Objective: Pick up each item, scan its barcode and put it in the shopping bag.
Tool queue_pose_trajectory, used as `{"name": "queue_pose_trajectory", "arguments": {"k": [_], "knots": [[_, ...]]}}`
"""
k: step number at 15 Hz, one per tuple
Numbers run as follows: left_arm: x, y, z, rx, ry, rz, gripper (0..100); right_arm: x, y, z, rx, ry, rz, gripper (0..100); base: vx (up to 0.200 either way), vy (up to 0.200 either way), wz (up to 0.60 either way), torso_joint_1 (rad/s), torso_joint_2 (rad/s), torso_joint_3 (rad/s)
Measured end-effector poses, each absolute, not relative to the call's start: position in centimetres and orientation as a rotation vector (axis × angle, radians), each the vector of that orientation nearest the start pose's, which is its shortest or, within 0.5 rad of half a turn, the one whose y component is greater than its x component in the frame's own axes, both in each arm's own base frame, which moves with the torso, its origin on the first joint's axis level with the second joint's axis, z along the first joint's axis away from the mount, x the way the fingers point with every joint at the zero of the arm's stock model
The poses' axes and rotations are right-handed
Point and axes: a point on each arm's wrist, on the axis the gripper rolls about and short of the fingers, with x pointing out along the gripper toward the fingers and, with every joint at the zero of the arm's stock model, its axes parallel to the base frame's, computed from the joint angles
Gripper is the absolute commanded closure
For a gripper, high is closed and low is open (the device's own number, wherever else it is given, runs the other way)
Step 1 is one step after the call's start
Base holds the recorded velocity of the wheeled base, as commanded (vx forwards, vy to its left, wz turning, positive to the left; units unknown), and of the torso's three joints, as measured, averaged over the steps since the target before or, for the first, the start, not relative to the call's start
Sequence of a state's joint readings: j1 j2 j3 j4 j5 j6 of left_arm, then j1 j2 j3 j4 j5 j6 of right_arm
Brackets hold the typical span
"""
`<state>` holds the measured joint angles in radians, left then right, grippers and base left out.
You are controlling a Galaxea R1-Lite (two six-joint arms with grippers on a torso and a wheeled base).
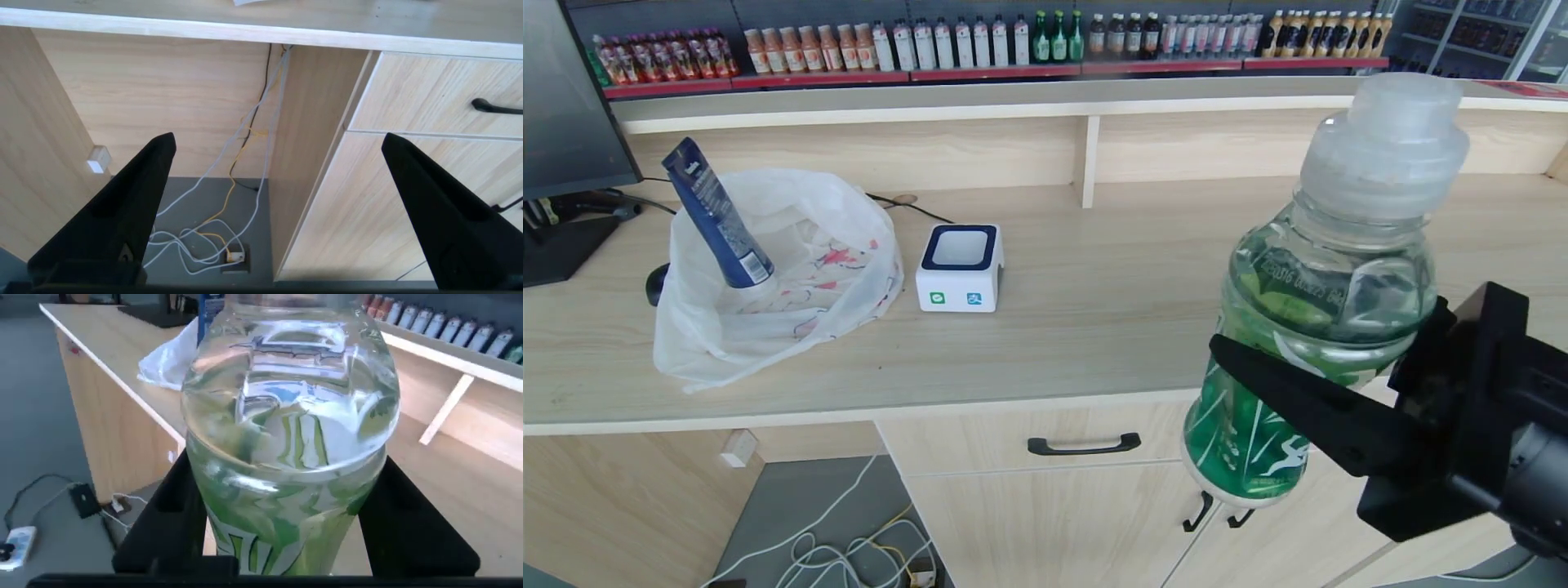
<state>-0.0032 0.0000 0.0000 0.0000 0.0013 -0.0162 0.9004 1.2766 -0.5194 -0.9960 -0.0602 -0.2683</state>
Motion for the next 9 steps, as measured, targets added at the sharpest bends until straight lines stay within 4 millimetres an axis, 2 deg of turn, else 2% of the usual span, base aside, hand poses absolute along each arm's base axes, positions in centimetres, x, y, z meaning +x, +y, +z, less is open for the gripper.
{"name": "queue_pose_trajectory", "arguments": {"k": [3, 6, 9], "knots": [[-2.3, 0.0, 7.5, -0.017, 0.0, -0.002, 0, 14.9, 15.4, 26.1, 0.034, -0.356, 0.73, 100, 0.0, 0.0, 0.0, 0.0, 0.0, 0.0], [-2.3, 0.0, 7.5, -0.017, 0.0, -0.001, 0, 17.7, 16.4, 26.1, 0.088, -0.378, 0.725, 100, 0.0, 0.0, 0.0, 0.0, 0.0, 0.0], [-2.3, 0.0, 7.5, -0.017, 0.0, -0.001, 0, 20.7, 17.2, 26.3, 0.215, -0.513, 0.686, 100, 0.0, 0.0, 0.0, 0.0, 0.0, 0.0]]}}
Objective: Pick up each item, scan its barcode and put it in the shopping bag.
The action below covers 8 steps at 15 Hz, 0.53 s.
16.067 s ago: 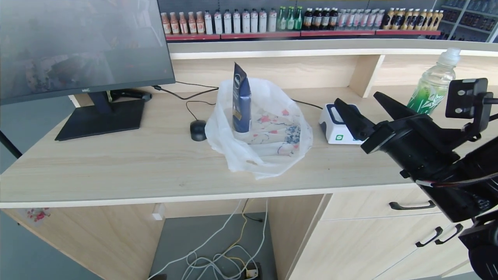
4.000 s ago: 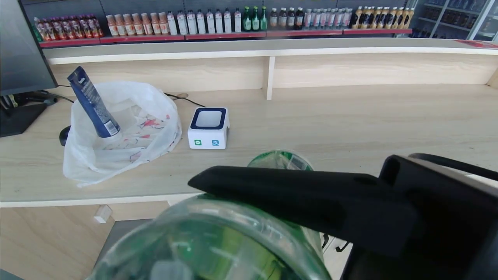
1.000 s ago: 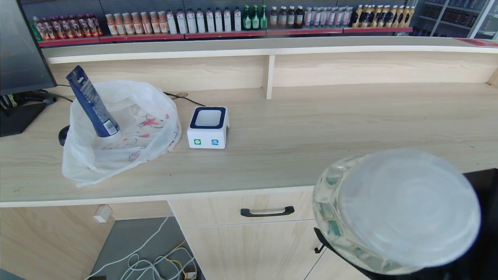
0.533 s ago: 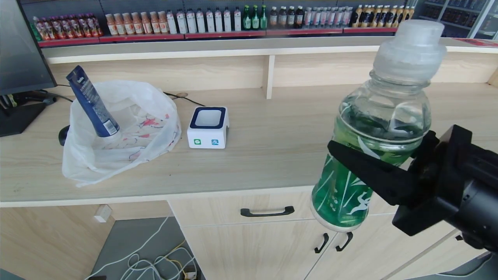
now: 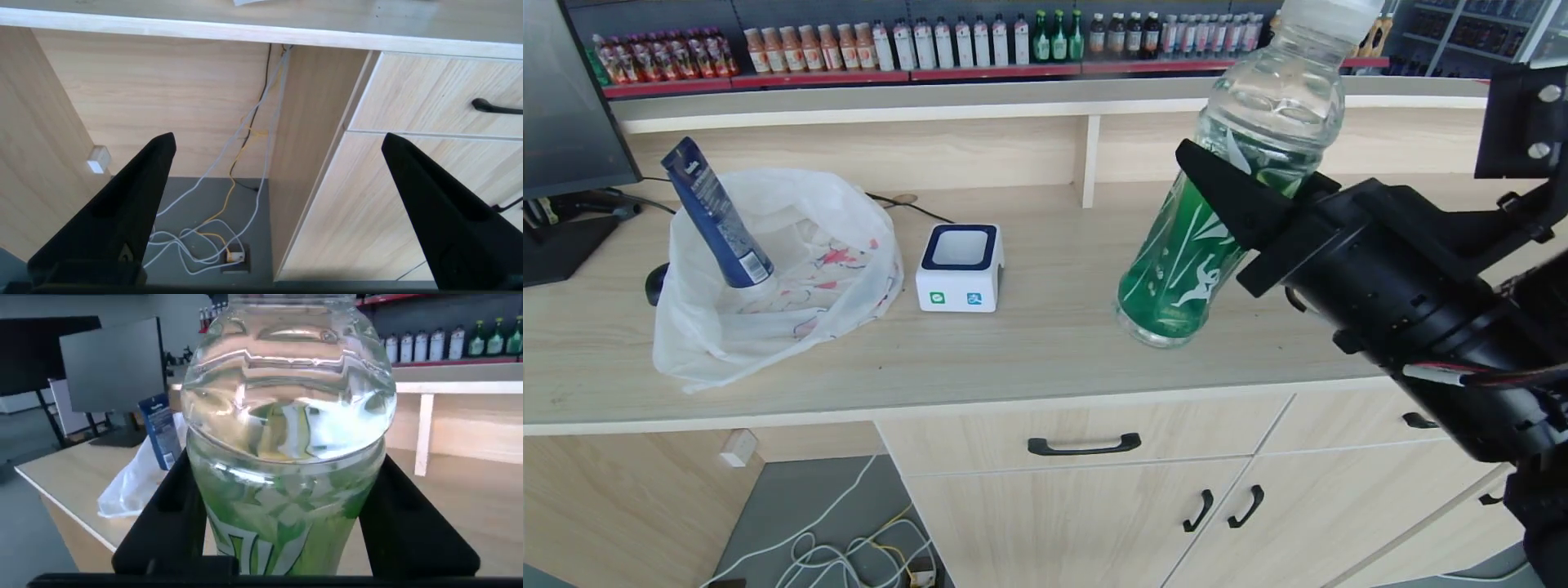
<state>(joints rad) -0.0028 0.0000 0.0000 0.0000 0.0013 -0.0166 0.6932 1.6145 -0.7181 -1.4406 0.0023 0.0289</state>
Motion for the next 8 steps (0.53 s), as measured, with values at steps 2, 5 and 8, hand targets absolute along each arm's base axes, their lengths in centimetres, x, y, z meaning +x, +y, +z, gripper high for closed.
{"name": "queue_pose_trajectory", "arguments": {"k": [2, 5, 8], "knots": [[-2.3, 0.0, 7.5, -0.016, 0.0, -0.001, 0, 23.0, 17.4, 25.9, 0.252, -0.572, 0.63, 100, 0.0, 0.0, 0.0, 0.0, 0.0, 0.0], [-2.3, 0.0, 7.5, -0.016, 0.0, -0.002, 0, 24.8, 17.8, 24.5, 0.28, -0.522, 0.519, 100, 0.0, 0.0, 0.0, 0.0, 0.0, 0.0], [-2.3, 0.0, 7.5, -0.015, 0.001, -0.002, 0, 25.7, 18.3, 23.7, 0.268, -0.508, 0.504, 100, 0.0, 0.0, 0.0, 0.0, 0.0, 0.0]]}}
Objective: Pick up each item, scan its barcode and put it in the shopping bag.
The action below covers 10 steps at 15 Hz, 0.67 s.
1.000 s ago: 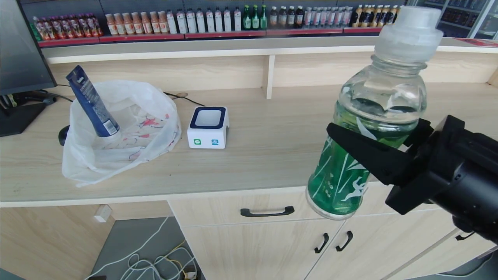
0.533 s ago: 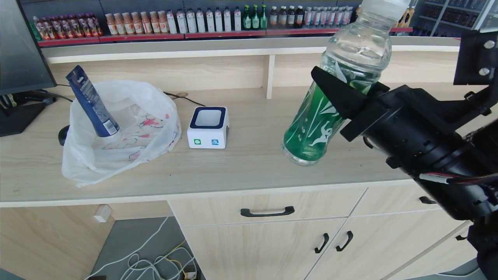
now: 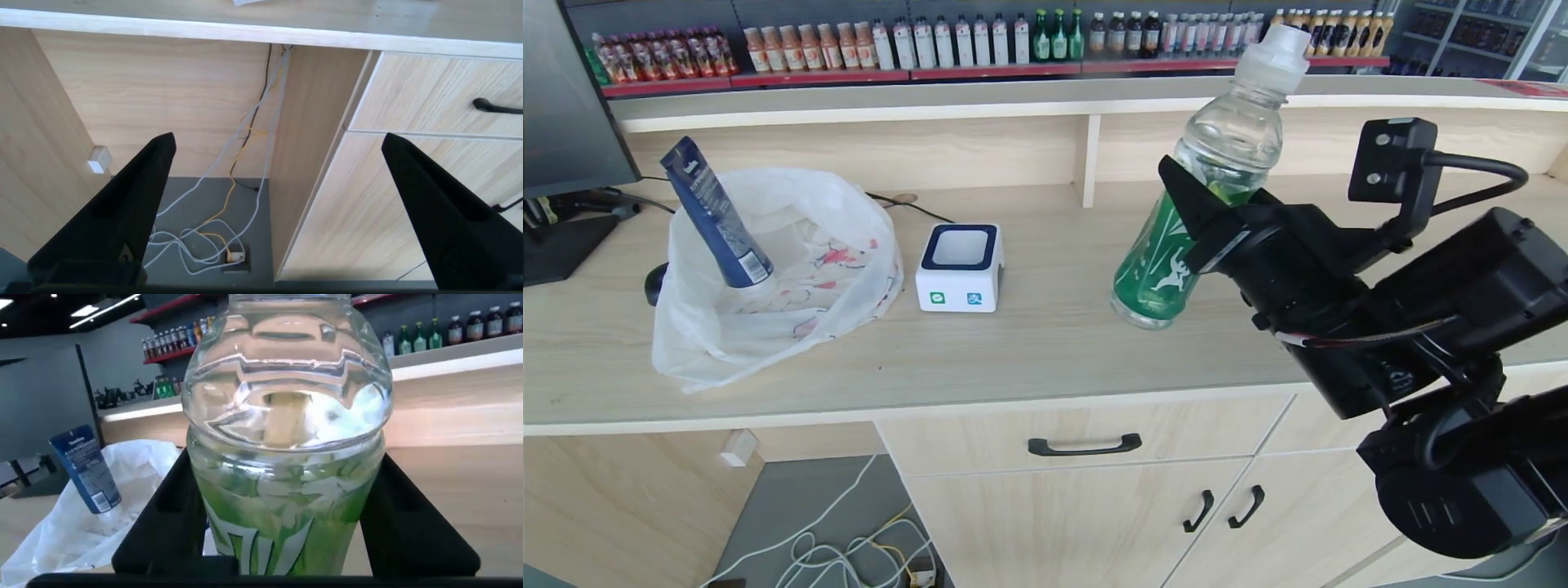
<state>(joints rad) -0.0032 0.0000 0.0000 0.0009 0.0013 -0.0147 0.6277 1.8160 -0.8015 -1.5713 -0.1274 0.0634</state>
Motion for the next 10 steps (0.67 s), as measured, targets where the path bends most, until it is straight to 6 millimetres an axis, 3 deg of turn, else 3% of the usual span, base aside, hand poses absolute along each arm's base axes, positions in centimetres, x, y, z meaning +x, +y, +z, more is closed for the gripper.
{"name": "queue_pose_trajectory", "arguments": {"k": [4, 6, 10], "knots": [[-2.3, 0.0, 7.5, -0.016, 0.0, -0.002, 0, 26.6, 18.5, 23.2, 0.242, -0.498, 0.42, 100, 0.0, 0.0, 0.0, 0.0, 0.0, 0.0], [-2.3, 0.0, 7.5, -0.016, 0.0, -0.002, 0, 27.1, 18.9, 24.2, 0.249, -0.546, 0.409, 100, 0.0, 0.0, 0.0, 0.0, 0.0, 0.0], [-2.3, 0.0, 7.6, -0.017, 0.0, -0.001, 0, 27.9, 19.8, 25.6, 0.286, -0.602, 0.367, 100, 0.0, 0.2, 0.0, 0.001, 0.0, 0.007]]}}
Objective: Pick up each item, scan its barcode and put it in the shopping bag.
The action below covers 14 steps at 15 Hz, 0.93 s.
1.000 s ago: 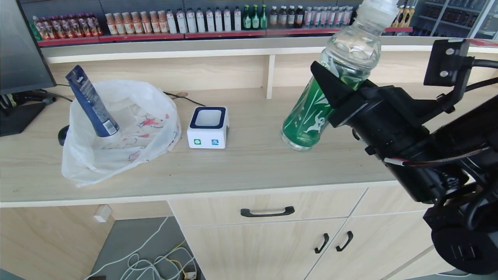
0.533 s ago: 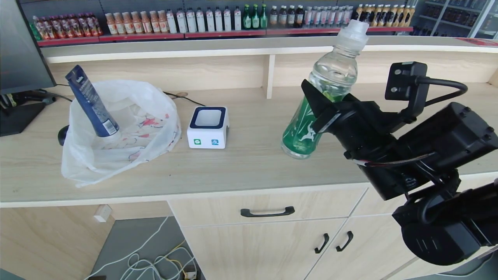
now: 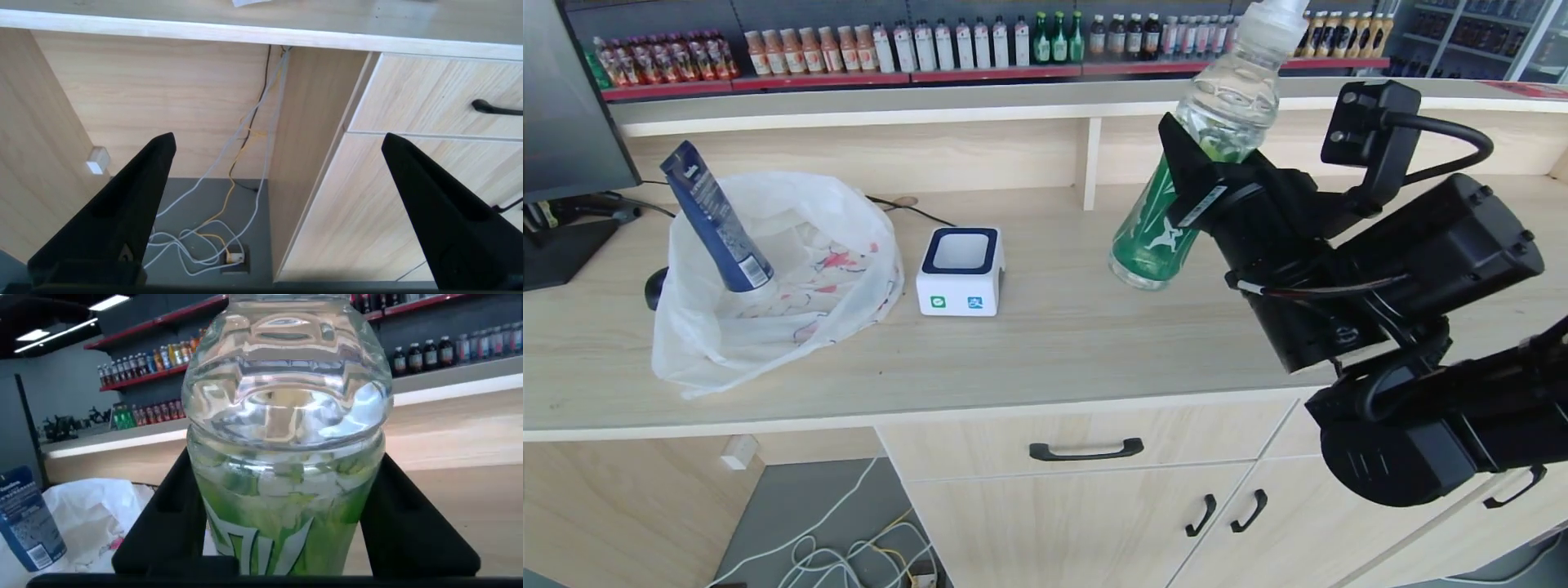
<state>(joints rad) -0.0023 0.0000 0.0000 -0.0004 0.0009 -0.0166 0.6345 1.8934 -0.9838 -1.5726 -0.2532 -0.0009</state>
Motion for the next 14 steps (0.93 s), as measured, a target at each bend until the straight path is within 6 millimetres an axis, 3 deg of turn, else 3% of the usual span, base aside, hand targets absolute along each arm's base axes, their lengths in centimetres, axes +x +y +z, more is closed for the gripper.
{"name": "queue_pose_trajectory", "arguments": {"k": [11, 14], "knots": [[-2.28, 0.01, 7.54, -0.019, 0.0, -0.001, 0, 28.14, 20.09, 26.0, 0.298, -0.617, 0.351, 100, 0.0, 0.2, 0.0, 0.002, 0.0, 0.001], [-2.28, 0.01, 7.55, -0.017, 0.0, -0.002, 0, 27.76, 20.19, 26.26, 0.304, -0.622, 0.357, 100, 0.0, 0.0, 0.0, 0.0, 0.0, 0.0]]}}
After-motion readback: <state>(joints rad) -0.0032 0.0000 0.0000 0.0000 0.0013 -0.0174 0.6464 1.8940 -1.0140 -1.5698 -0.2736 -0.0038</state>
